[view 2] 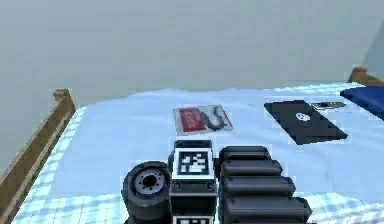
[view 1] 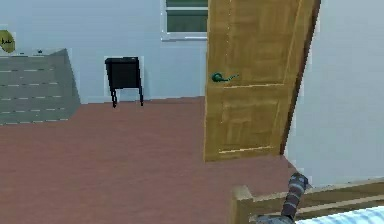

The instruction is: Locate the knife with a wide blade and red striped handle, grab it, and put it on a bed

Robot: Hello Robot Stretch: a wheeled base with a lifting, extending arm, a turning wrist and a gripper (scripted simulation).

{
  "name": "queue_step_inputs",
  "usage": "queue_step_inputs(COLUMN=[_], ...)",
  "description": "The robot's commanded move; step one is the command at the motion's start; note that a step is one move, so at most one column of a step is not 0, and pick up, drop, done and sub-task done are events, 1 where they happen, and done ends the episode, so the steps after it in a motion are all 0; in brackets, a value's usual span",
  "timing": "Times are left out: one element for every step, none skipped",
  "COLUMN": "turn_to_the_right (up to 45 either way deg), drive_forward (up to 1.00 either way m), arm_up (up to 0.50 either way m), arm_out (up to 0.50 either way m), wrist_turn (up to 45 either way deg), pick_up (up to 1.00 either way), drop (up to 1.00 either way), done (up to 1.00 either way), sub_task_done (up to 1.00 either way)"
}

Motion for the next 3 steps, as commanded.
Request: queue_step_inputs(turn_to_the_right=[45.0, 9.0, 0.0], drive_forward=[0.0, 0.0, 0.0], arm_up=[0.0, 0.0, 0.0], arm_out=[0.0, 0.0, 0.48], wrist_turn=[0.0, 0.0, 0.0], pick_up=[0.0, 0.0, 0.0], drop=[0.0, 0.0, 0.0], done=[0.0, 0.0, 0.0], sub_task_done=[0.0, 0.0, 0.0])
